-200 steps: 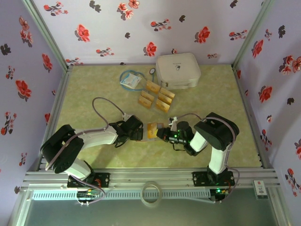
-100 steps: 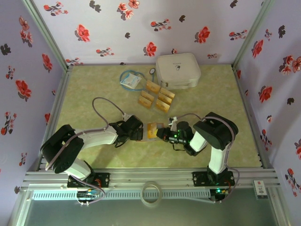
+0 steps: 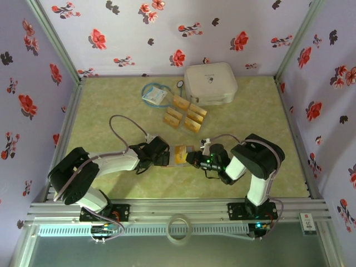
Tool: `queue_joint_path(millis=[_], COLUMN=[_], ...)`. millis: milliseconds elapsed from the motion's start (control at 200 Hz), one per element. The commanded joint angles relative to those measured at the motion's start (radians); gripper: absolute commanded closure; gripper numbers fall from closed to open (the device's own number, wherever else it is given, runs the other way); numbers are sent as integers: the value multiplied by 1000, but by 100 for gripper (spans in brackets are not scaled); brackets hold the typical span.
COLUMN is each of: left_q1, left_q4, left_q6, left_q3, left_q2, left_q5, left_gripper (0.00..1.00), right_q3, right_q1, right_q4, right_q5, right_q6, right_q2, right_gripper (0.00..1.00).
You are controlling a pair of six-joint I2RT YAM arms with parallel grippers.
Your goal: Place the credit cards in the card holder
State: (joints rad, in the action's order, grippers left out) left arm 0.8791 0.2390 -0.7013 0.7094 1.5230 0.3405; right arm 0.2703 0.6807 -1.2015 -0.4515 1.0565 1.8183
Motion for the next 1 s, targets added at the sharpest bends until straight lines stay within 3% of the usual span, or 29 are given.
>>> queue_joint_path(millis=[0, 995], left_q1=[8, 8], left_q4=[20, 13], left_q6=[-16, -18], left_q3=[-13, -15], left_q2=[-5, -3], left_q5=[23, 24], left_gripper=[0, 0], right_q3=[-21, 16], right_q1=[-4, 20], right_q4=[141, 208], right_q5=[39, -3], right_q6=[-44, -49], right_q2=[-11, -18], right_gripper=[100, 100])
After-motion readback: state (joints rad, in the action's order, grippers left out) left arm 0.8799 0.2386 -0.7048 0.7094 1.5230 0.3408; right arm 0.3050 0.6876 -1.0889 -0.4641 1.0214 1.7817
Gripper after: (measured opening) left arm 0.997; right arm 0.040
